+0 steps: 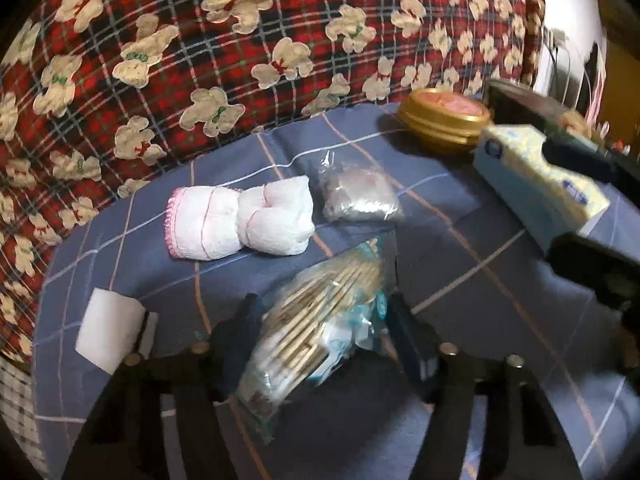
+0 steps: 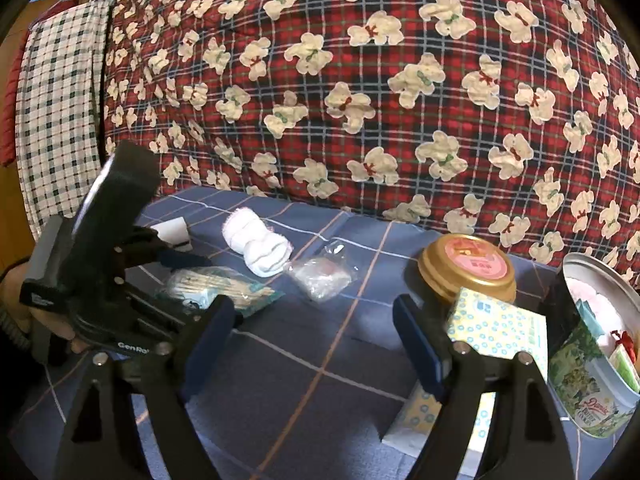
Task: Organize soft objects
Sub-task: 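Grasp the cotton-swab bag with the left gripper while the right gripper grasps the clear plastic bag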
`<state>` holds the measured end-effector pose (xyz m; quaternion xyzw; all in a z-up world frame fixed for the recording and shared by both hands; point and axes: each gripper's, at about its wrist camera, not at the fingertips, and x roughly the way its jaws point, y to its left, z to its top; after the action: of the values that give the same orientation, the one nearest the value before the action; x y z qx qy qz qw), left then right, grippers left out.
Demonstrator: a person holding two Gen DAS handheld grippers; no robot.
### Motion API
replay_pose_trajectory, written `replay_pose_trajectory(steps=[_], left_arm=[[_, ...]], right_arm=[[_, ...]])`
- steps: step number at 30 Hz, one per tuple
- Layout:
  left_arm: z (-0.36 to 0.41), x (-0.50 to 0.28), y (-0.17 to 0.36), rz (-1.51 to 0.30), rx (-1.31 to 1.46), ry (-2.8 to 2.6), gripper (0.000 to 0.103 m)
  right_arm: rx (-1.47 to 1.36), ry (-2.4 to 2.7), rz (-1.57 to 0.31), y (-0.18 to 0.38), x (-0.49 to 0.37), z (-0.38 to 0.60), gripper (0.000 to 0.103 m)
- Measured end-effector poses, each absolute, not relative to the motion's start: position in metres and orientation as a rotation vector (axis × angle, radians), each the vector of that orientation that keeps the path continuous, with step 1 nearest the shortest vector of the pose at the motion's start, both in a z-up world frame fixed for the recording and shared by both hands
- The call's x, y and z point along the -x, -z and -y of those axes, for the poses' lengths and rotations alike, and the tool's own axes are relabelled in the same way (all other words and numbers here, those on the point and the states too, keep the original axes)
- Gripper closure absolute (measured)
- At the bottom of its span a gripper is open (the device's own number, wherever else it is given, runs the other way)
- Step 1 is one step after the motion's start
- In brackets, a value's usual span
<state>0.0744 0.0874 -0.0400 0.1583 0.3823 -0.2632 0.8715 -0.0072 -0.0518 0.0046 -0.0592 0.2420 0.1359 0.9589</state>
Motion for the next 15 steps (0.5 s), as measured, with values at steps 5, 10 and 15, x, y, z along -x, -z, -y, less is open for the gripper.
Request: replay_pose_trajectory(steps=[5,10,15], left_arm=[[-0.097,-0.074,0.031,-0.789,-0.238,0.570,0.052],[-0.111,-0.063,0.008,-0.691,-0.119,0.641,0.052],[-0.140,-0.061,-0.018,-0.566,0.048,0.618,0.052]], right_arm=[[0.116,-0.270,-0.492,-0.004,0.006,0.052,0.021],[0.116,-0.262,-0.492,-0.005,0.003,0.050,0.021],[0.105,-0.257,-0.510,-0.008,-0.018,0.043,0.023]])
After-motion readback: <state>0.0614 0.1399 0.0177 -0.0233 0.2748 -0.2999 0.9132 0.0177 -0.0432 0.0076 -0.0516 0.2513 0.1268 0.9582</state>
